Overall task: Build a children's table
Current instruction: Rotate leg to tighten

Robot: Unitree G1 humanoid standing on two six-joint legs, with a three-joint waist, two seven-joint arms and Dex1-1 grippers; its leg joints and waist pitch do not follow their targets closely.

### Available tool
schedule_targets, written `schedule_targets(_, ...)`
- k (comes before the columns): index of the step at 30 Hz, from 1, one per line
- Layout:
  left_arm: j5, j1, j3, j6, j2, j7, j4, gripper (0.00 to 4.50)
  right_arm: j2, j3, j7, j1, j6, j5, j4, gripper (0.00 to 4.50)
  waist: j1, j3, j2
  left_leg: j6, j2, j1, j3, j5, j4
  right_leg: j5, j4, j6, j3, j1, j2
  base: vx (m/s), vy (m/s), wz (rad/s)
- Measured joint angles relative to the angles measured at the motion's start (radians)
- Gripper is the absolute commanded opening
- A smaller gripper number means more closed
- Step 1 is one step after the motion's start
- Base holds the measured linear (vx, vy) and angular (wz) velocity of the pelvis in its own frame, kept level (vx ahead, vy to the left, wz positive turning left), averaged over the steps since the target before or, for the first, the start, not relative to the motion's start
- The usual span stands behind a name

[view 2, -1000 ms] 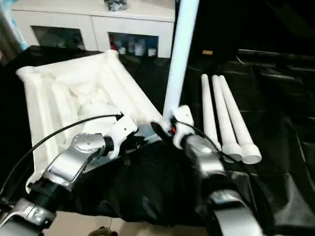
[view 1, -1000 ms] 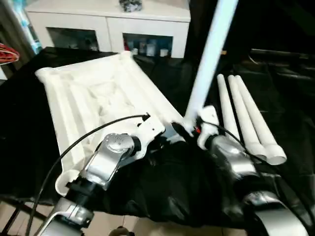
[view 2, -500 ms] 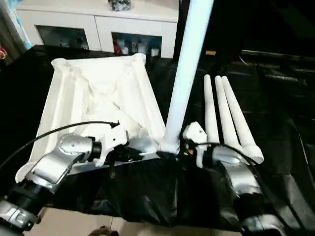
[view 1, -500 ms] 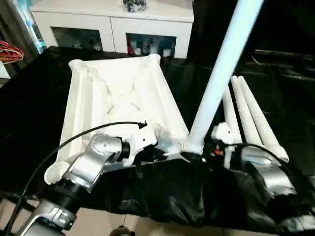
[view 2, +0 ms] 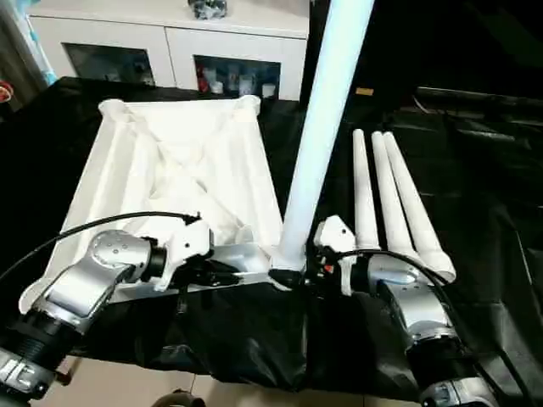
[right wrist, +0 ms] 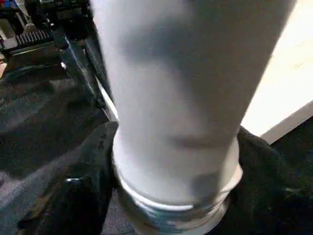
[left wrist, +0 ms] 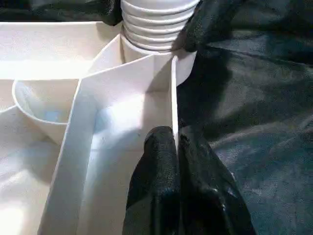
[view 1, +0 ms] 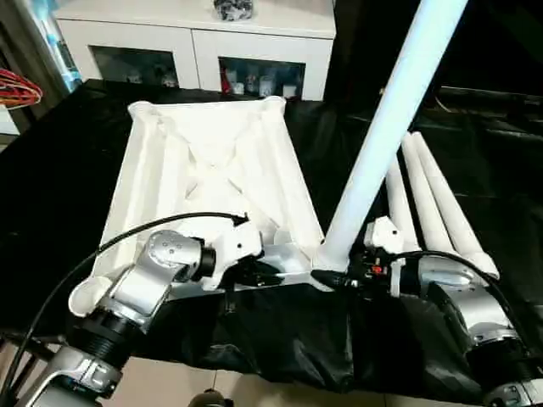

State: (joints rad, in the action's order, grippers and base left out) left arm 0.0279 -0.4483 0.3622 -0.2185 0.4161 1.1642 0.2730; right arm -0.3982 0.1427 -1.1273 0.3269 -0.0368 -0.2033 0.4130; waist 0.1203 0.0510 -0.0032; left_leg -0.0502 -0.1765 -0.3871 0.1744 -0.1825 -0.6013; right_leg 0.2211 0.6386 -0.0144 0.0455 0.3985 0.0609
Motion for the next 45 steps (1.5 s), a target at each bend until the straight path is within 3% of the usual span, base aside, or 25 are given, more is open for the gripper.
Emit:
schedule_targets(2, 0.000, 0.000, 0.000, 0.000, 0.001, 0.001, 0.000, 0.00, 0.000, 0.000, -0.003, 0.000, -0.002, 0.000, -0.001, 2.87, 0.000, 0.000, 0.000, 0.000, 0.000, 0.000, 0.000, 0.000, 0.000, 0.000, 0.000, 0.000, 0.000, 0.000, 0.000, 0.000, 0.000, 0.00)
schedule_targets(12, 0.004, 0.000, -0.001, -0.007, -0.012, -0.015, 0.007, 0.00, 0.017, -0.009, 0.026, -0.016, -0.030, 0.000, -0.020, 2.77, 0.003, 0.000, 0.000, 0.000, 0.000, 0.001, 0.000, 0.000, 0.000, 0.000, 0.000, 0.000, 0.000, -0.001, 0.000, 0.000, 0.000, 0.00)
schedule_targets(19, -0.066, -0.056, -0.038, -0.100, -0.159, -0.275, 0.091, 0.00, 0.198, -0.091, 0.448, 0.076, -0.057, 0.066, 0.116, 2.76, -0.024, -0.001, 0.001, -0.001, 0.000, 0.005, 0.000, 0.000, 0.001, -0.005, 0.002, 0.001, -0.001, -0.002, 0.000, 0.000, 0.000, 0.00)
schedule_targets(25, -0.097, -0.083, -0.053, -0.133, -0.241, -0.421, 0.134, 0.00, 0.279, -0.122, 0.670, 0.147, -0.051, 0.099, 0.203, 2.76, -0.027, -0.002, 0.004, -0.001, 0.001, 0.004, 0.000, 0.000, 0.002, -0.006, 0.001, 0.001, -0.001, -0.002, 0.000, 0.000, 0.000, 0.00)
schedule_targets(26, -0.102, -0.086, -0.053, -0.134, -0.249, -0.433, 0.137, 0.00, 0.285, -0.129, 0.685, 0.153, -0.046, 0.100, 0.214, 3.11, -0.026, -0.002, 0.004, -0.001, 0.001, 0.004, 0.000, 0.000, 0.001, -0.006, 0.001, 0.001, -0.001, -0.002, 0.000, 0.000, 0.000, 0.00)
schedule_targets(32, -0.102, -0.086, -0.053, -0.134, -0.251, -0.433, 0.135, 0.00, 0.300, -0.146, 0.677, 0.156, -0.042, 0.088, 0.219, 3.89, -0.023, -0.002, 0.005, -0.001, 0.001, 0.003, 0.000, 0.000, 0.002, -0.006, -0.003, 0.001, -0.001, -0.002, 0.000, 0.000, 0.000, 0.00)
schedule_targets(36, -0.100, -0.083, -0.051, -0.133, -0.241, -0.413, 0.124, 0.00, 0.267, -0.125, 0.619, 0.141, -0.040, 0.093, 0.192, 4.13, -0.021, -0.002, 0.005, -0.001, 0.001, 0.002, 0.000, 0.000, 0.002, -0.006, -0.003, 0.001, -0.001, -0.001, 0.000, 0.000, 0.000, 0.00)
schedule_targets(45, -0.054, -0.033, -0.036, -0.090, -0.145, -0.239, 0.044, 0.00, 0.100, -0.052, 0.316, 0.062, -0.071, 0.065, 0.038, 4.13, -0.004, -0.001, 0.007, 0.000, 0.000, -0.001, 0.000, 0.001, 0.005, -0.005, -0.008, 0.003, 0.000, -0.001, 0.000, 0.000, 0.000, 0.00)
